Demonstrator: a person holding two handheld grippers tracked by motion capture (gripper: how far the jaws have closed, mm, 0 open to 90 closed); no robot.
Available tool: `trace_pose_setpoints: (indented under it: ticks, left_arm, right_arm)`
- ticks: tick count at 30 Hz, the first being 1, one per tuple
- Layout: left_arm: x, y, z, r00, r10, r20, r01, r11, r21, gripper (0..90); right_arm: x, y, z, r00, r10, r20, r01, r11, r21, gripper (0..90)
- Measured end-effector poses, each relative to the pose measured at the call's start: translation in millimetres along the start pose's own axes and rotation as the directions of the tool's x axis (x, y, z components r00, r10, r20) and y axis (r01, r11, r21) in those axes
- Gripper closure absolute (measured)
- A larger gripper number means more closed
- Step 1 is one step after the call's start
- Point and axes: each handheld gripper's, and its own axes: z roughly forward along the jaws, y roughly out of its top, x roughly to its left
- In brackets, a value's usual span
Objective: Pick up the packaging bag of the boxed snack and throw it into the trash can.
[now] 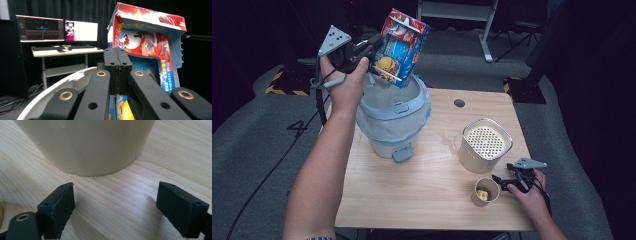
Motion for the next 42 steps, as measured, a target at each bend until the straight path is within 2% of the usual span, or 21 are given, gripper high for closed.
trace_pose_setpoints:
  ticks: [2,5,16,18,24,31,32,33,34,35,36,38,39,42]
  left_arm:
    - [2.7,-2.9,2.3,0.9993,0.022,-0.029,-0.022,0.9996,0.016,89.3]
    - [5.6,-7.3,4.0,0.9989,0.021,-0.042,-0.021,0.9996,0.02,89.3]
    - [8.2,-24.4,10.4,0.9987,0.024,-0.046,-0.021,0.9981,0.057,89.2]
    - [8.9,-26.5,12.2,0.998,0.036,-0.052,-0.032,0.9971,0.069,89.2]
    - [9.1,-31.9,15.9,0.9984,0.016,-0.055,-0.012,0.9974,0.071,89.1]
    - [8.2,-32.7,19.3,0.9984,0.019,-0.053,-0.014,0.9966,0.081,88.9]
    - [8.5,-32.7,20.9,0.9991,0.009,-0.042,-0.004,0.9947,0.102,88.1]
    - [8.6,-33.1,22.0,0.9994,-0.005,-0.035,0.009,0.9923,0.124,86.3]
    - [8.6,-33.1,22.0,0.9994,-0.005,-0.035,0.009,0.9923,0.124,81.5]
    - [8.2,-33.7,22.9,0.9992,-0.023,-0.034,0.028,0.9903,0.136,74.4]
    - [5.8,-34.0,23.3,0.9973,-0.059,-0.042,0.064,0.9893,0.131,60.6]
    - [2.2,-31.2,20.3,0.9982,-0.049,-0.035,0.053,0.992,0.115,47.5]
    - [-0.1,-29.3,18.1,0.9987,-0.037,-0.035,0.041,0.9929,0.112,44.3]
    - [-4.1,-25.6,13.1,0.9994,-0.015,-0.031,0.018,0.9933,0.114,44.3]
  right_arm:
    - [0.0,0.0,0.0,1.0,0.0,0.0,0.0,1.0,0.0,14.9]
    - [0.0,0.0,0.0,1.0,0.0,0.0,0.0,1.0,0.0,14.9]
    - [0.0,0.0,0.0,1.0,0.0,0.0,0.0,1.0,0.0,14.9]
    - [0.0,0.0,0.0,1.0,0.0,0.0,0.0,1.0,0.0,14.9]
    - [0.0,0.0,0.0,1.0,0.0,0.0,0.0,1.0,0.0,14.9]
    - [0.0,0.0,0.0,1.0,0.0,0.0,0.0,1.0,0.0,14.9]
    - [0.0,0.0,0.0,1.0,0.0,0.0,0.0,1.0,0.0,14.9]
    - [0.0,0.0,0.0,1.0,0.0,0.0,0.0,1.0,0.0,14.9]
    - [0.0,0.0,0.0,1.0,0.0,0.0,0.0,1.0,0.0,14.9]
    - [0.0,0.0,0.0,1.0,0.0,0.0,0.0,1.0,0.0,14.9]
    - [0.0,0.0,0.0,1.0,0.0,0.0,0.0,1.0,0.0,14.9]
    - [0.0,0.0,0.0,1.0,0.0,0.0,0.0,1.0,0.0,14.9]
    - [0.0,0.0,0.0,1.0,0.0,0.0,0.0,1.0,0.0,14.9]
    - [0.0,0.0,0.0,1.0,0.0,0.0,0.0,1.0,0.0,14.9]
